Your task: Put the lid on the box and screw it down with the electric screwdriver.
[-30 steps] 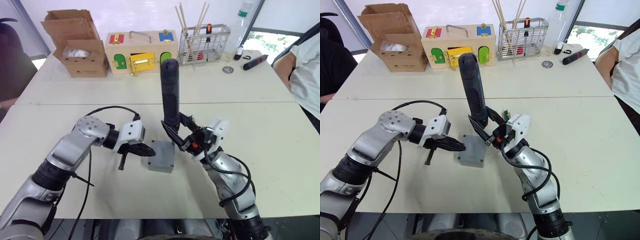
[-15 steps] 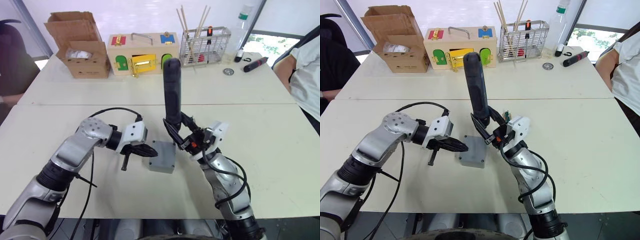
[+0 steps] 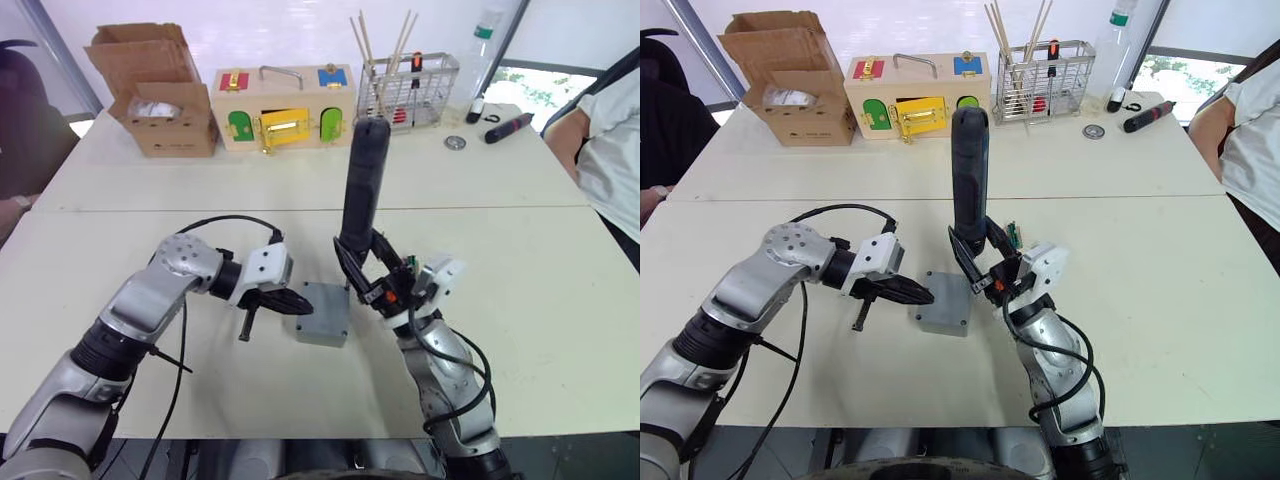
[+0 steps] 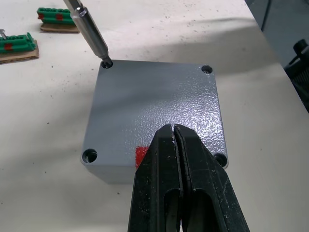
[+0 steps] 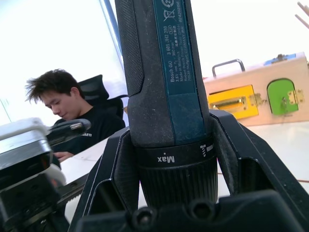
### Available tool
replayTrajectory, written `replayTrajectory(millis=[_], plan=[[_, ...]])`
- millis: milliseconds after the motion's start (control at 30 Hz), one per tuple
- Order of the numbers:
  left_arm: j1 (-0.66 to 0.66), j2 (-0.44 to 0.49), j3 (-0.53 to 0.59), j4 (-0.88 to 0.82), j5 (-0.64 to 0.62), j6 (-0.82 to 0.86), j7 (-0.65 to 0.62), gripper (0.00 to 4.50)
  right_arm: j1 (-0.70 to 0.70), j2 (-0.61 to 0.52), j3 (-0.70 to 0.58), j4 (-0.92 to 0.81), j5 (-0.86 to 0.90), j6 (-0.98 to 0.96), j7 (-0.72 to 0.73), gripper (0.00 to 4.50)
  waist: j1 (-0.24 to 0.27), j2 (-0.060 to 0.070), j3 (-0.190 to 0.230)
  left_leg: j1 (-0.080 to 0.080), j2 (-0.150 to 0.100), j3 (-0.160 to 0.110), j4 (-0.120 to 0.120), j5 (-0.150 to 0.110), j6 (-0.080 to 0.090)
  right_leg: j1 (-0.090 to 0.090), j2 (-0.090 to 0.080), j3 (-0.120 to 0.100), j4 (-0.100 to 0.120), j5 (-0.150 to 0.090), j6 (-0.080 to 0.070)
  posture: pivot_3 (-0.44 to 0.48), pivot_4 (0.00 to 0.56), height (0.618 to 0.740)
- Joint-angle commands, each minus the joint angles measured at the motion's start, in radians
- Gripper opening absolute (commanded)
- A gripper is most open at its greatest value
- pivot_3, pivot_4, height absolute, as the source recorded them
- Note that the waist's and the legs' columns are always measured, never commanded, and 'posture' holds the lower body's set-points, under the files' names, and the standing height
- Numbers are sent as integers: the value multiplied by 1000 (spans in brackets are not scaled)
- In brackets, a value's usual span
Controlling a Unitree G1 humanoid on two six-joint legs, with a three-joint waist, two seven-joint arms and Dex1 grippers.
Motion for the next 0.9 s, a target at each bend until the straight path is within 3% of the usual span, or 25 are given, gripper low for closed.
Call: replayTrajectory(millis=[33,333,567,900], plan=[[40,38,-32,3,35,37,-11,0,21,-5,57,24,-52,-15,8,1922,-3,0,0,0,0,0,0,0,0,0,0,0,0,0,0,0,150,740],[56,59,-25,-34,28,64,-11,0,57,-8,11,182,-71,-108,-7,1922,2,-1,-3,3,1,0,-2,0,0,3,0,0,-2,-1,-1,0,150,740],[51,34,-43,-15,55,41,9,0,74,-12,8,260,-168,-223,-65,1922,4,-6,-13,20,-1,1,-13,0,0,17,-2,1,-8,-3,-2,0,150,740],[35,-10,-63,18,68,29,26,0,63,-21,16,227,-142,-205,-46,1922,8,-7,-20,20,-1,0,-14,0,0,17,-2,1,-8,-4,-2,0,150,740]])
